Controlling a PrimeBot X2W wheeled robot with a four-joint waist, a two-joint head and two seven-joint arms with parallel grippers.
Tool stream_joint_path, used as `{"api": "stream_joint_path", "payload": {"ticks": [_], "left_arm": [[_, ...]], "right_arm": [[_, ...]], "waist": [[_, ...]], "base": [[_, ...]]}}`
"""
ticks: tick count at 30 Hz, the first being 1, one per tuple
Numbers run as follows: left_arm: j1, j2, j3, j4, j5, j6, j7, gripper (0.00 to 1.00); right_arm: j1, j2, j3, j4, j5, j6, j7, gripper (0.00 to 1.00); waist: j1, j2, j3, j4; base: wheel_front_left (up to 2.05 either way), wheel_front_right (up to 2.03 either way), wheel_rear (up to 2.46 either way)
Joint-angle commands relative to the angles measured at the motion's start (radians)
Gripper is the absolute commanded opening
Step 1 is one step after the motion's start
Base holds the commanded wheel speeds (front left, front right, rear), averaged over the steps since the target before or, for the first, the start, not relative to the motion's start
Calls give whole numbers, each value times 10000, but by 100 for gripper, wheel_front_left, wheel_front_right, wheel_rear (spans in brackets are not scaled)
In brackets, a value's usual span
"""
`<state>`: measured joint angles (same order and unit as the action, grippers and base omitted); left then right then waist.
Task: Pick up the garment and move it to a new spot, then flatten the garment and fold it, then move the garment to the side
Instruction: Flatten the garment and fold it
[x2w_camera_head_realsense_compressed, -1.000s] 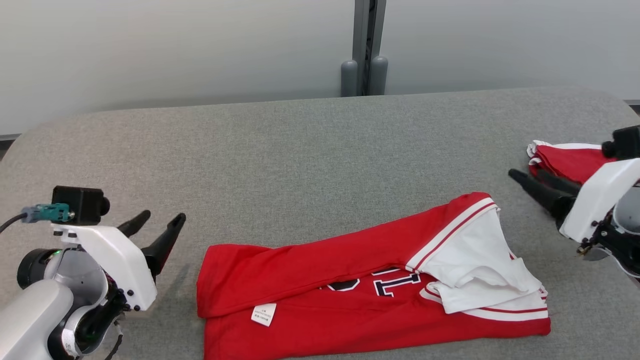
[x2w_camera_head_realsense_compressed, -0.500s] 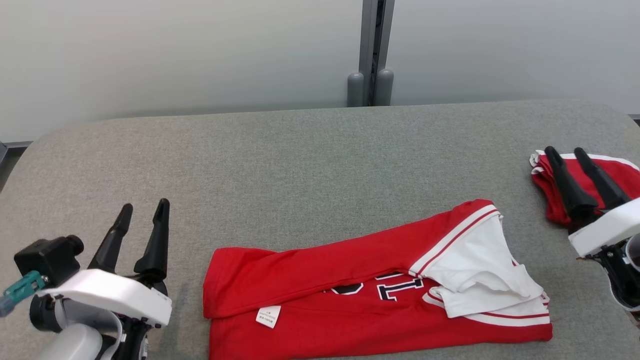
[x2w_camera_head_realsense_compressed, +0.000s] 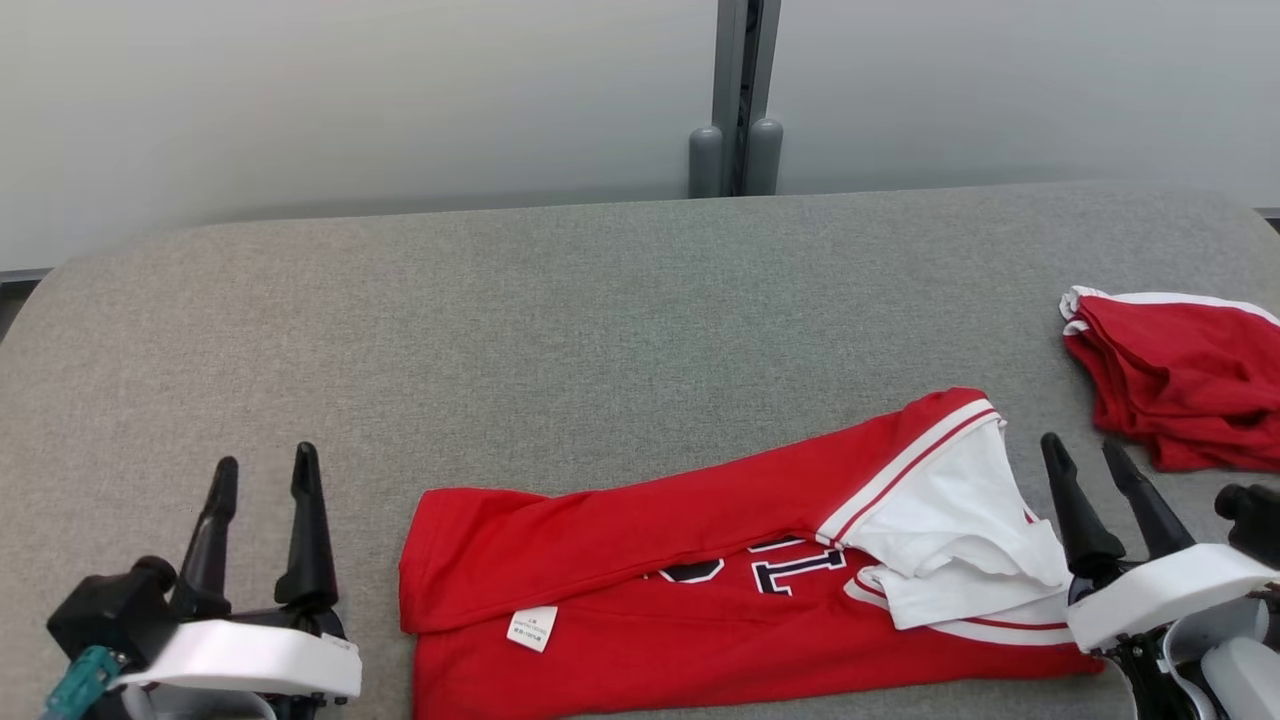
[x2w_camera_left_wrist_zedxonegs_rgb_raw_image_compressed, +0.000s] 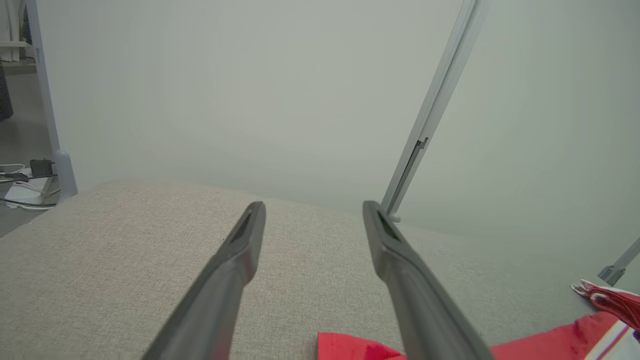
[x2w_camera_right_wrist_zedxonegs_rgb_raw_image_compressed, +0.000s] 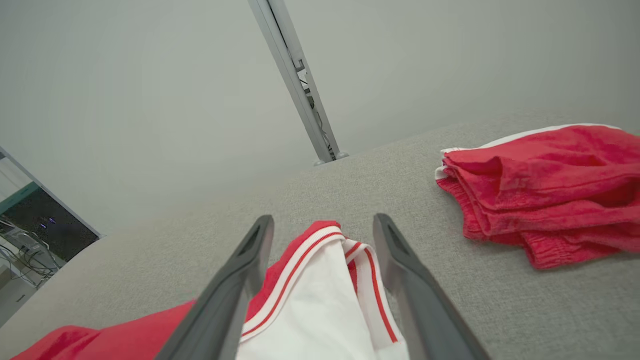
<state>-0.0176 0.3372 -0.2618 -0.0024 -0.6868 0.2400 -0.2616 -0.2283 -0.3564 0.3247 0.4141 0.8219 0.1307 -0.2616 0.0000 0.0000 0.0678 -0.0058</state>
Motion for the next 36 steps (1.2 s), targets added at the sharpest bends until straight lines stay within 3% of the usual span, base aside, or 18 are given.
{"api": "stream_joint_path", "payload": {"ticks": [1,6,14,25,34,35,36], "left_arm": [[132,-130,82,83,76,-137,-37,100],[-16,-779,434,553,646,-800,-38,100],[-303,-1260,762,1052,1101,-1518,-39,100],[-572,-1630,775,1527,1414,-1968,-39,100],[-679,-1726,768,1809,1504,-2145,-38,100],[-691,-1729,760,1843,1514,-2164,-38,100],[-700,-1734,757,1864,1515,-2185,-40,100]], "right_arm": [[59,16,-95,149,-152,2,-39,100],[-243,469,-248,1215,-687,4,373,100],[-1009,783,-213,2566,-1025,2,1595,100],[-1841,774,-156,4032,-1099,2,2785,100],[-1907,805,120,4751,-498,2,3935,100],[-1845,851,205,4748,-371,4,4125,98],[-1762,907,306,4689,-218,4,4312,47]], "waist": [[0,0,26,19],[0,0,125,126],[0,0,231,227],[0,0,442,492],[0,0,540,708],[0,0,536,734],[0,0,531,757]], "base": [[0,0,0],[0,0,0],[0,0,0],[0,0,0],[0,0,0],[0,0,0],[0,0,0]]}}
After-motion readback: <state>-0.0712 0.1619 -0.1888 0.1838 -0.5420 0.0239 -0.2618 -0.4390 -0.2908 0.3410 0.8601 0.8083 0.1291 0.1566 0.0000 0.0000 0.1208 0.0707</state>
